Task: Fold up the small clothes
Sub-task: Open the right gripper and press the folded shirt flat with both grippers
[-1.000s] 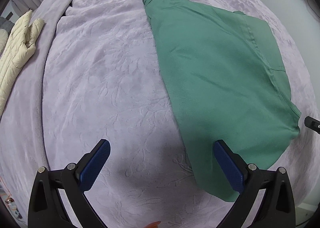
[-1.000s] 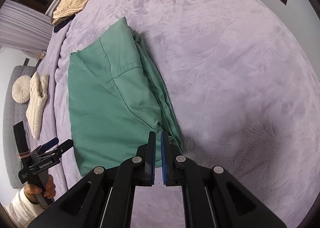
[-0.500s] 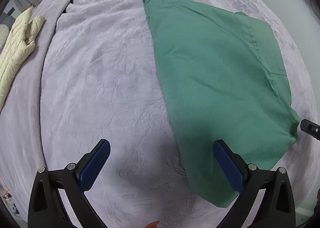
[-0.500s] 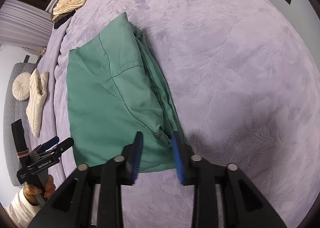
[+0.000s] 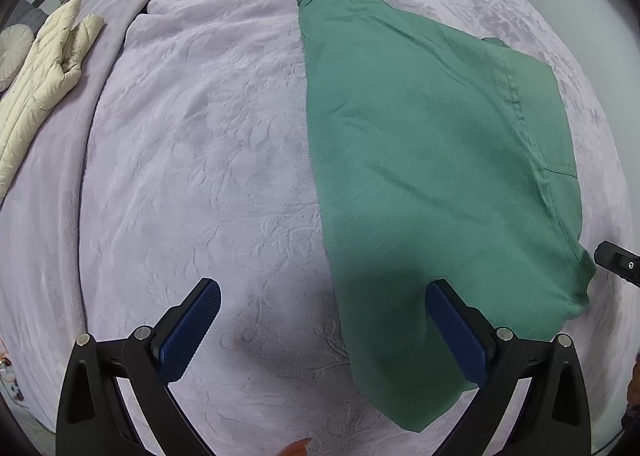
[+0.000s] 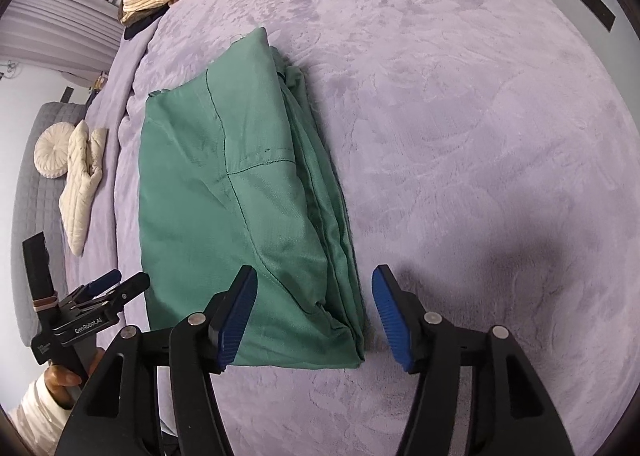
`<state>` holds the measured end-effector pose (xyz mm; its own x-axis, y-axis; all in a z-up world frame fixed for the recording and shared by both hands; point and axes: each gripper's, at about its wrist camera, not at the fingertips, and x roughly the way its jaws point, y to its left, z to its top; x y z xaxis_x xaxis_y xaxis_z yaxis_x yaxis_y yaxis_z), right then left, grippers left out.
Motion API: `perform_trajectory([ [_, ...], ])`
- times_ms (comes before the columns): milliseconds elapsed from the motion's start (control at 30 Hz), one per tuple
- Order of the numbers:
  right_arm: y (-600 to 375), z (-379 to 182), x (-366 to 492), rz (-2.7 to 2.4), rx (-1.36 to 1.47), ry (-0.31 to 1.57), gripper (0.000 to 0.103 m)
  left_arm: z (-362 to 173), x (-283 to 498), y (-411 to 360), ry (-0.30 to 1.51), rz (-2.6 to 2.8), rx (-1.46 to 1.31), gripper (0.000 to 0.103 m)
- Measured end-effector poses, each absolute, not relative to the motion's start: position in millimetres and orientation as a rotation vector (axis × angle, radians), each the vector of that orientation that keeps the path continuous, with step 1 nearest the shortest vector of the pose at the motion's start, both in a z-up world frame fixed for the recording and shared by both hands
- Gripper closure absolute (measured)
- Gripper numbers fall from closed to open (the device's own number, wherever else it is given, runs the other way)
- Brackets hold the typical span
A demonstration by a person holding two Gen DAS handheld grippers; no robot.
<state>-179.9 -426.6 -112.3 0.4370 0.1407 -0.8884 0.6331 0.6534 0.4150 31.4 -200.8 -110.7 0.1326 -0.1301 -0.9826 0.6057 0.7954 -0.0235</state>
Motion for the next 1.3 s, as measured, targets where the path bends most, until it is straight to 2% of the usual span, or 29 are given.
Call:
perform_trajectory([
  [133,-432.3,-117.4,-172.3,-0.311,0.828,1.112,0.027,-111.0,31.3,-206.2,1.35,-0.553,0.419,0.0],
  [467,-446.3,-127.3,-159.8,-0.275,0.835,1.137,0.026,-115.0,39.7,-215.8,1.356,-0.542,0.406,0.0],
  [700,-456.5,-136.4,-148.7,-0.219,0.861,1.142,0.026,-111.1,65.3,-209.5,1.375,-0.628,0.243,0.0],
  [933,-466.0,-154.1,-125.5,-0.067,0.917,1.142,0.026,-156.3,90.9,-218.0,1.502,-0.732,0.137,0.0],
  [1300,-463.2,-177.1,-74.7,0.085,0.957,1.144,0.023,-177.1,77.6,-263.2,1.499,-0.814,0.145,0.0],
])
